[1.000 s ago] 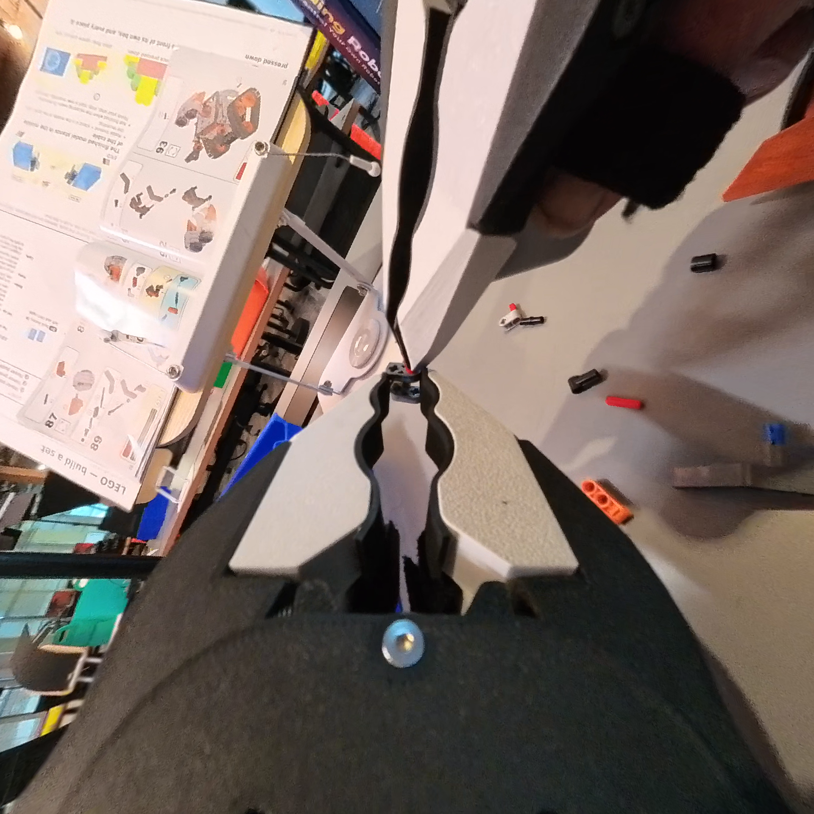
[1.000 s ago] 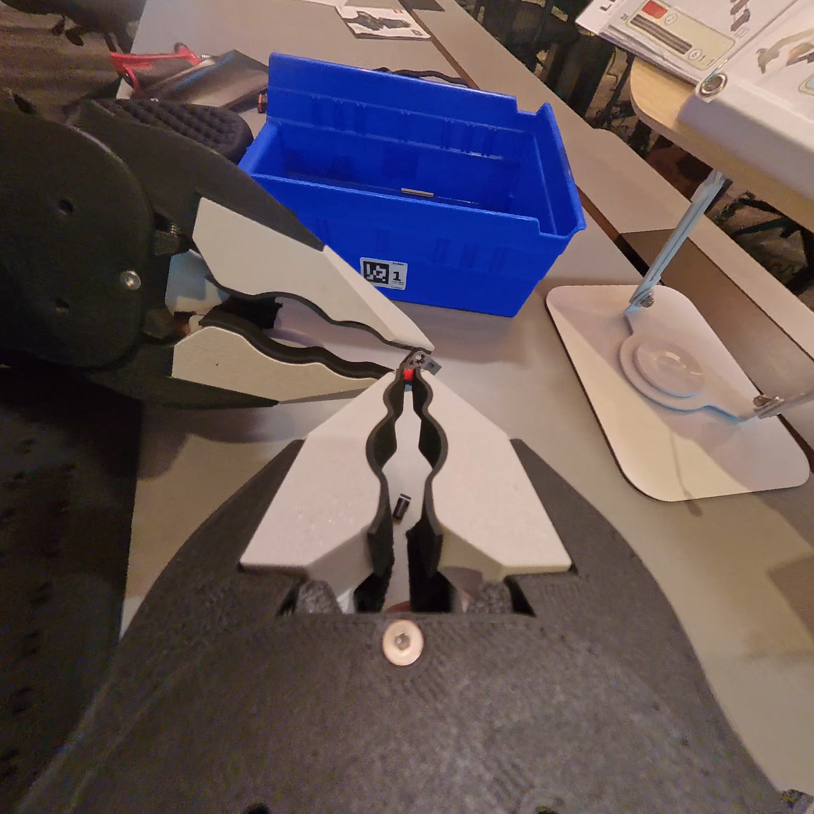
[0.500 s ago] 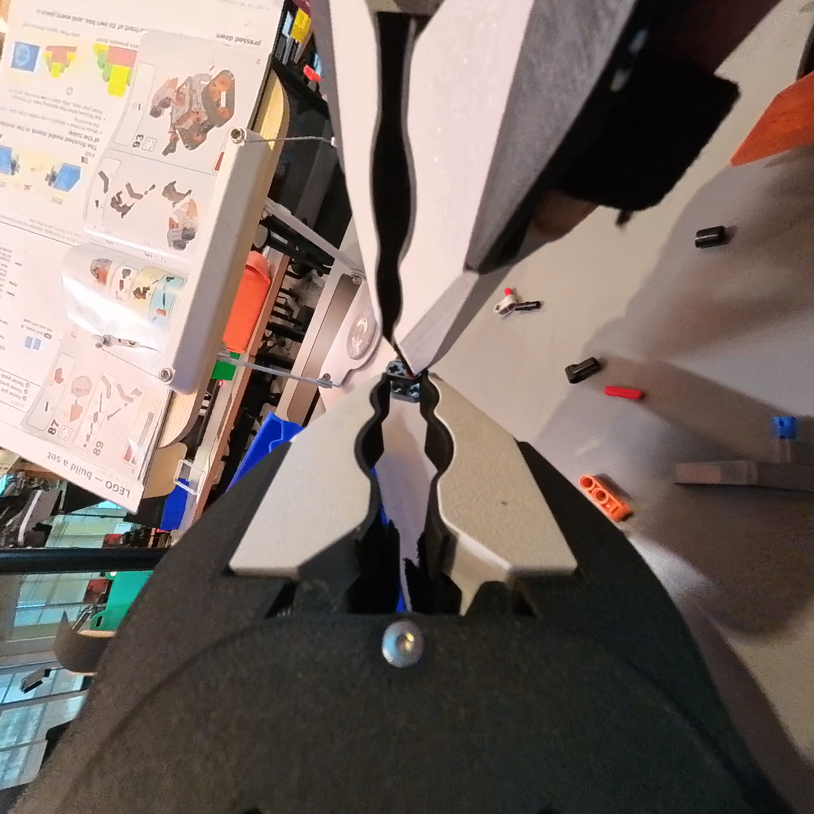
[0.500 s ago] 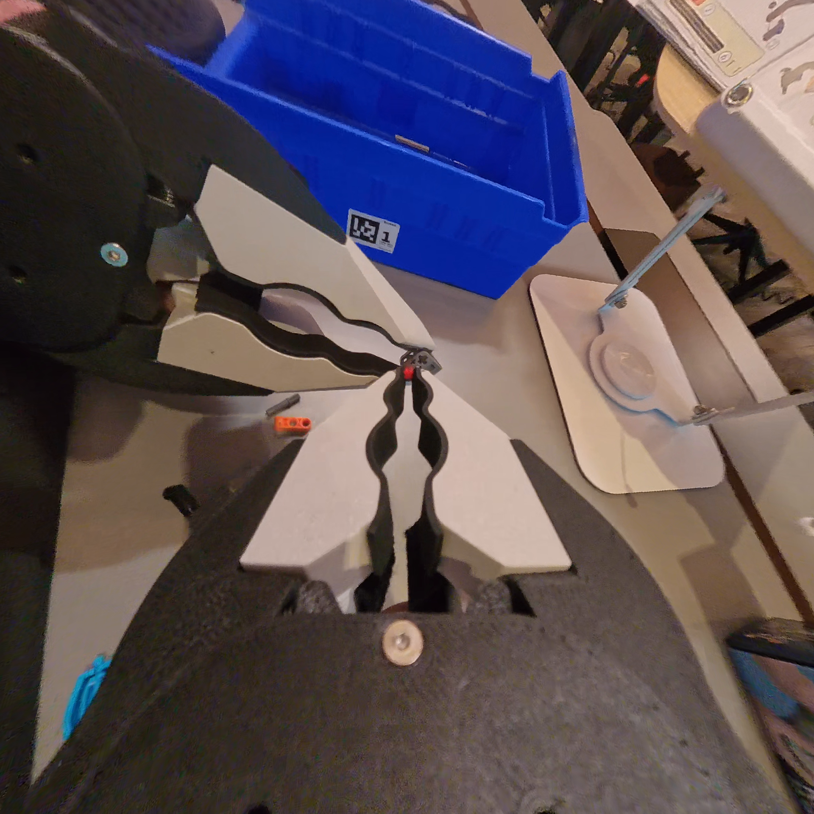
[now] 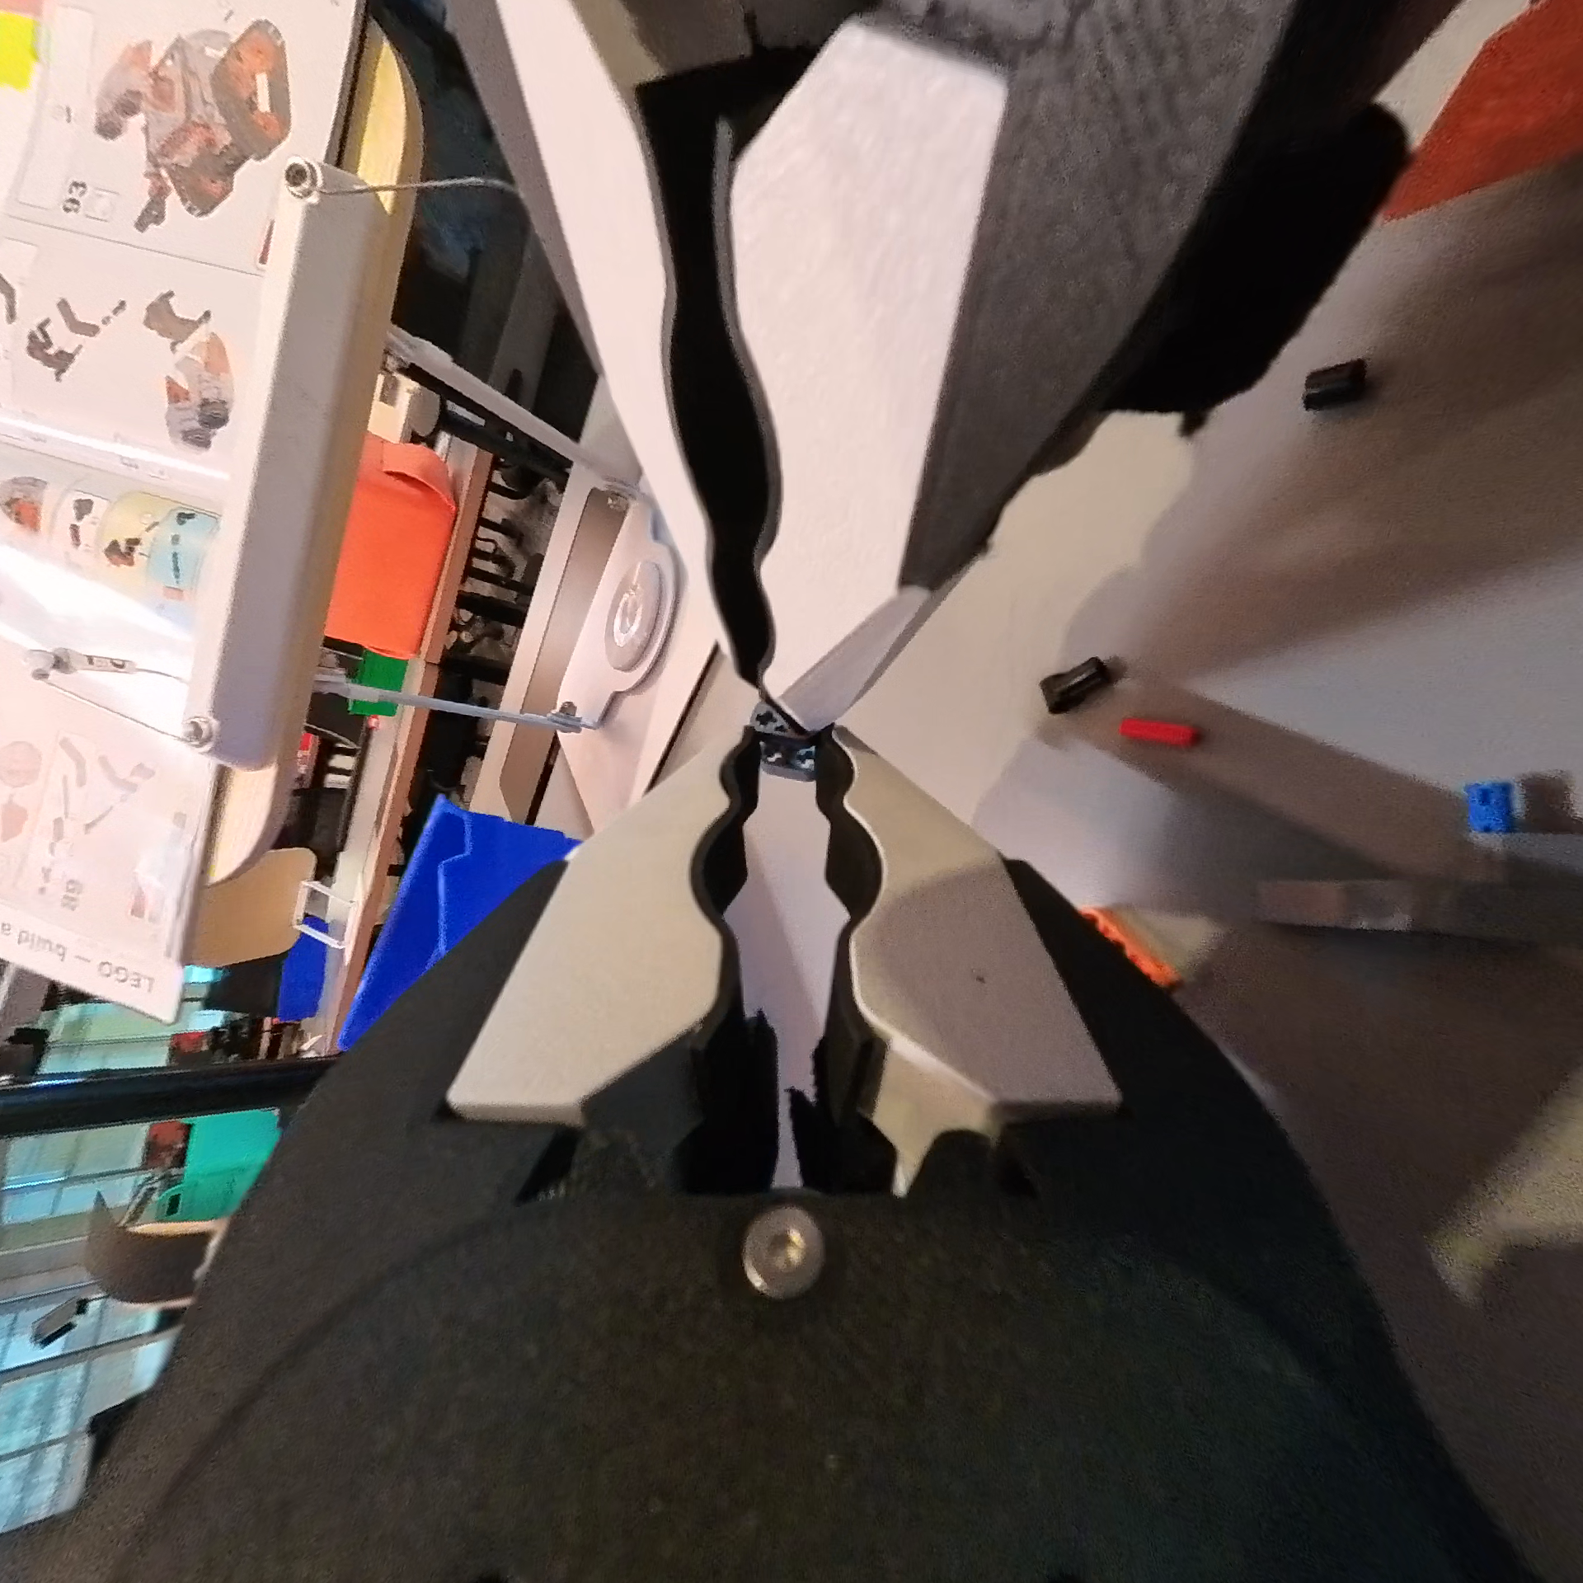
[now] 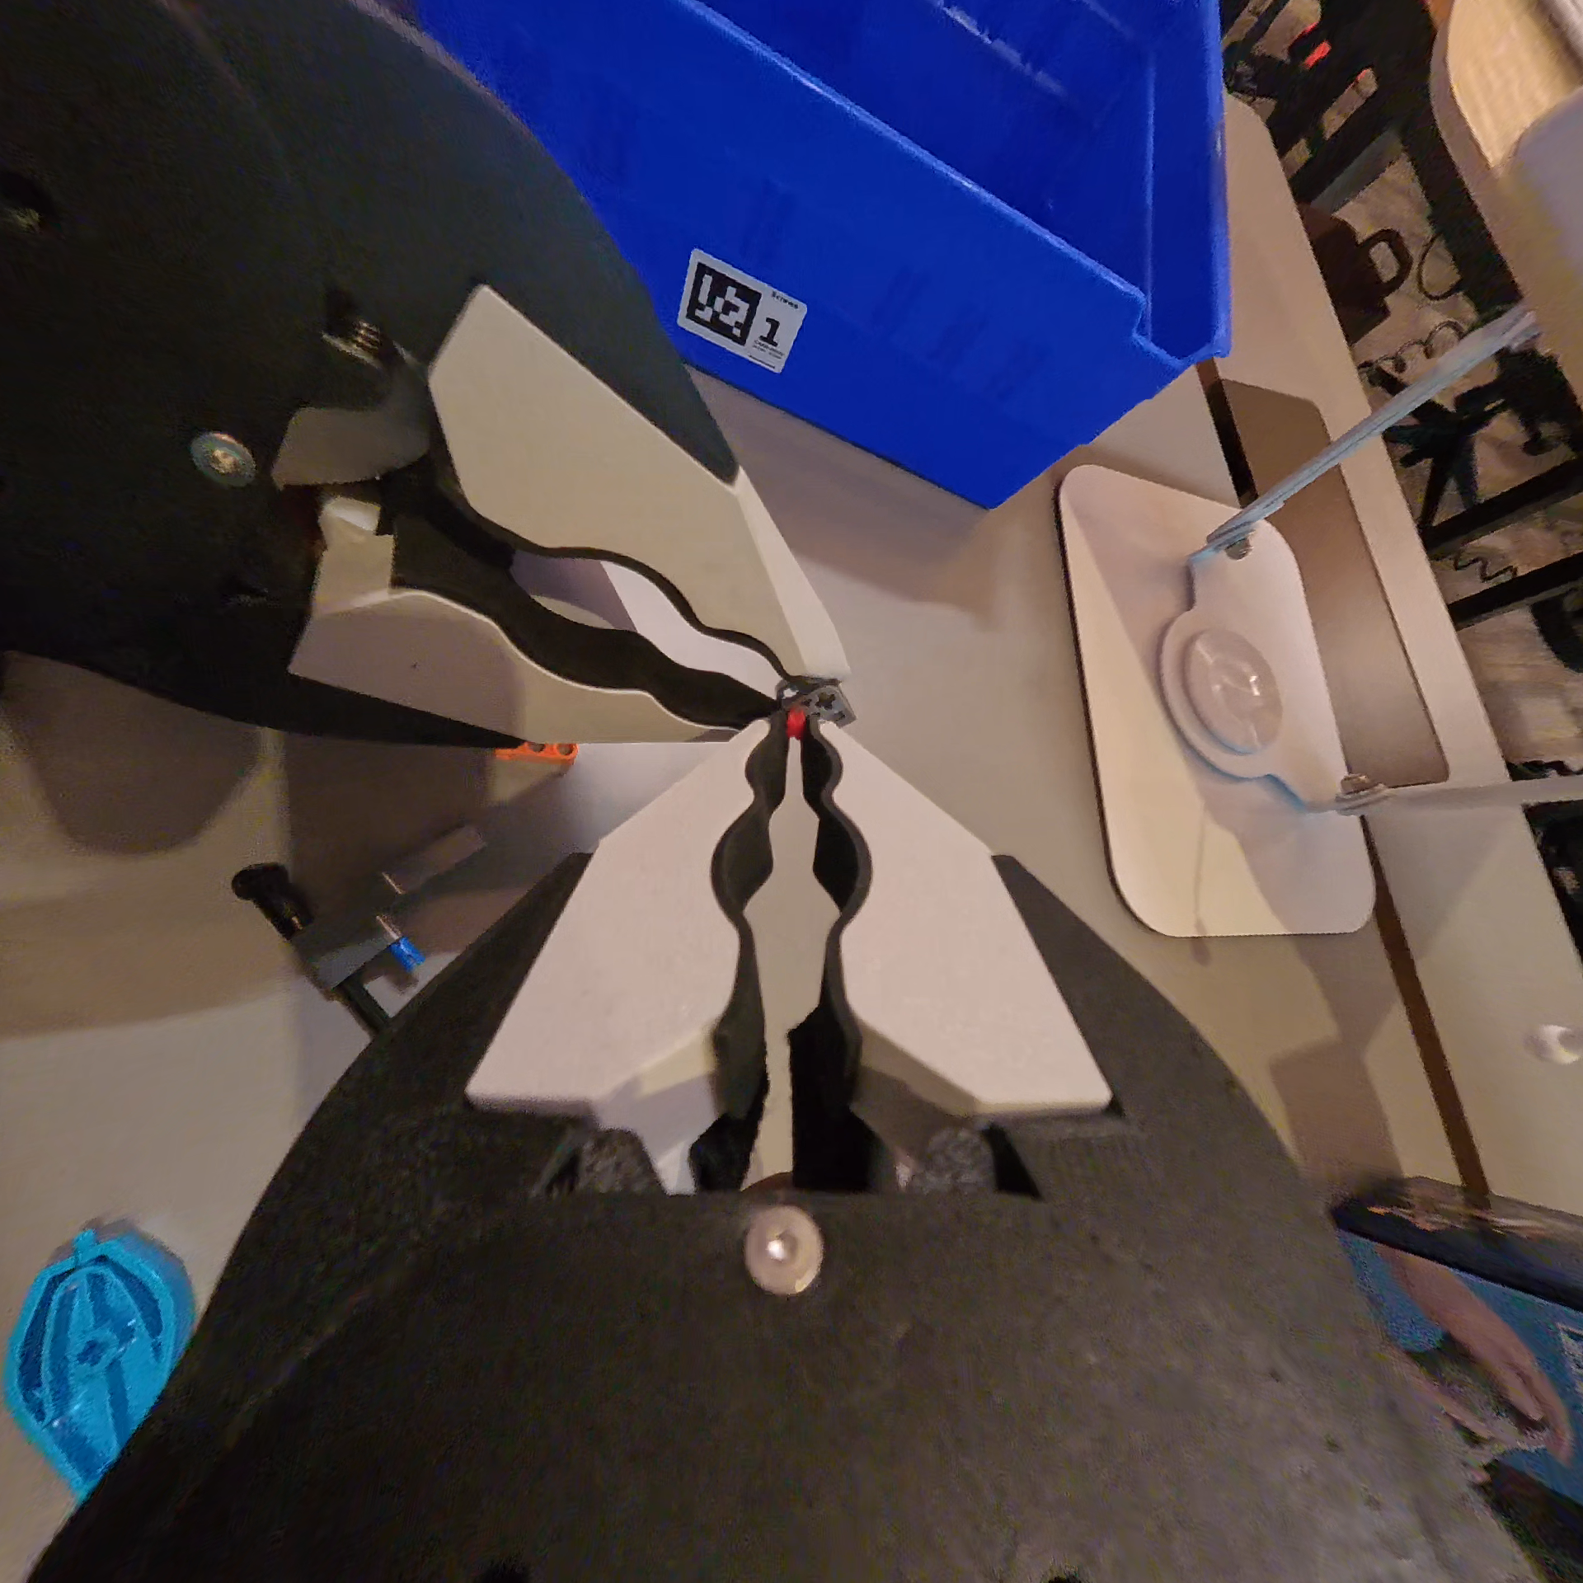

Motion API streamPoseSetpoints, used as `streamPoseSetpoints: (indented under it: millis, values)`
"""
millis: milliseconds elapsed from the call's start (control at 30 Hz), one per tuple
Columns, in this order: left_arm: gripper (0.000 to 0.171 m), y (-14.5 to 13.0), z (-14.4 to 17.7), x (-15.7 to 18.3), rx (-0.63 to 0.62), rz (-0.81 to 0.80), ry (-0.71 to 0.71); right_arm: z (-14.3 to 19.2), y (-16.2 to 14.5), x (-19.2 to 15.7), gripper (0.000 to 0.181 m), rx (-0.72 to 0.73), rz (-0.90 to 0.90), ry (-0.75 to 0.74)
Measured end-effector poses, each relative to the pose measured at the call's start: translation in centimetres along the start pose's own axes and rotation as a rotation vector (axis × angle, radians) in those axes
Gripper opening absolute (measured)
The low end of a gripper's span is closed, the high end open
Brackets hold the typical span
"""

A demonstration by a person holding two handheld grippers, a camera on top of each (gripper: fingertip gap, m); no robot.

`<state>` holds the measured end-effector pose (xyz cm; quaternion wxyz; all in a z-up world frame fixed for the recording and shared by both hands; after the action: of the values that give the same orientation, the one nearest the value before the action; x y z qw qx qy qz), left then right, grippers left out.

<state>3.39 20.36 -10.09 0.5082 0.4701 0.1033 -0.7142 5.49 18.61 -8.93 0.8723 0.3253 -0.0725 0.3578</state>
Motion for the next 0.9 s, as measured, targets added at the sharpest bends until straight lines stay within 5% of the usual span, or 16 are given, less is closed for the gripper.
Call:
streamPoseSetpoints:
  millis: [367, 900]
  values:
    - [0.012, 0.2, 0.3, 0.3, 0.126, 0.100, -0.154, 0.6, -0.7, 0.4, 0.001, 0.127, -0.176, 0.306]
    - [0.012, 0.5, 1.9, 0.1, 0.259, 0.119, -0.224, 1.9, -0.7, 0.2, 0.001, 0.205, -0.188, 0.477]
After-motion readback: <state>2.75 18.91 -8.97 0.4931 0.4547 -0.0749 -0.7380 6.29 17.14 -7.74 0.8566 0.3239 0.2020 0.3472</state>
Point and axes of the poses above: each gripper's, where its closed fingertips meet, z back along the fingers, y out of its top, x = y × z across the jaws, the point moved 3 cm from there along z, back along the fingers, and after that the axes turned 15 degrees about -x, right-handed, at the moved point
